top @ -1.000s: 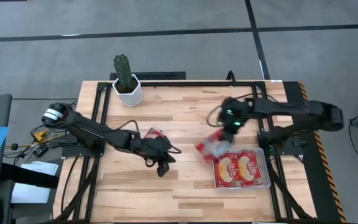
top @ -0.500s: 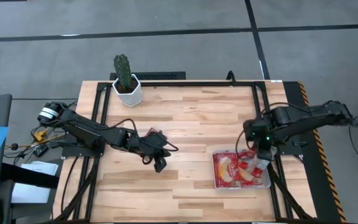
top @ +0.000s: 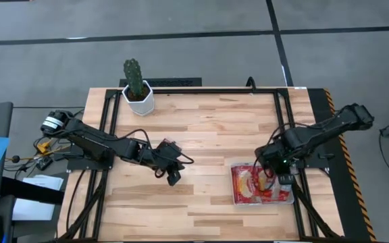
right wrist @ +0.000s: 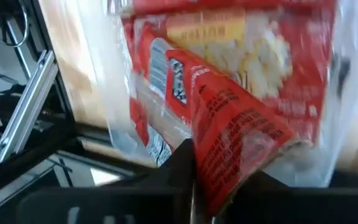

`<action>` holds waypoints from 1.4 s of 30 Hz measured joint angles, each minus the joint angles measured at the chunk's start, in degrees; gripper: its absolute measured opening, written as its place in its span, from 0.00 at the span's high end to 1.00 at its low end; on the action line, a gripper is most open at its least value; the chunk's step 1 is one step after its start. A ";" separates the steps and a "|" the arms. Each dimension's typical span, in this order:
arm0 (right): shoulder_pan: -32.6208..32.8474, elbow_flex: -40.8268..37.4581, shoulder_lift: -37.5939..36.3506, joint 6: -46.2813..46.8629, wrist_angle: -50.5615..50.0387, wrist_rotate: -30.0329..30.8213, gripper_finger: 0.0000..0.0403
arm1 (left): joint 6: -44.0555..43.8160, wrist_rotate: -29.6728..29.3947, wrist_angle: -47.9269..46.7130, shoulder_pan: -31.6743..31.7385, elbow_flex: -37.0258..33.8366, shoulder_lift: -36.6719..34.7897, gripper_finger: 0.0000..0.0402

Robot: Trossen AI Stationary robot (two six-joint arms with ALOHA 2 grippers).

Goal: Sort popcorn bags into baskets
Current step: Put the popcorn bag into the transparent bin

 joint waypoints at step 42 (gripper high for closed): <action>-15.09 0.15 4.53 4.79 52.14 17.67 0.58 | -25.31 -11.53 6.28 -9.38 -23.54 0.00 0.92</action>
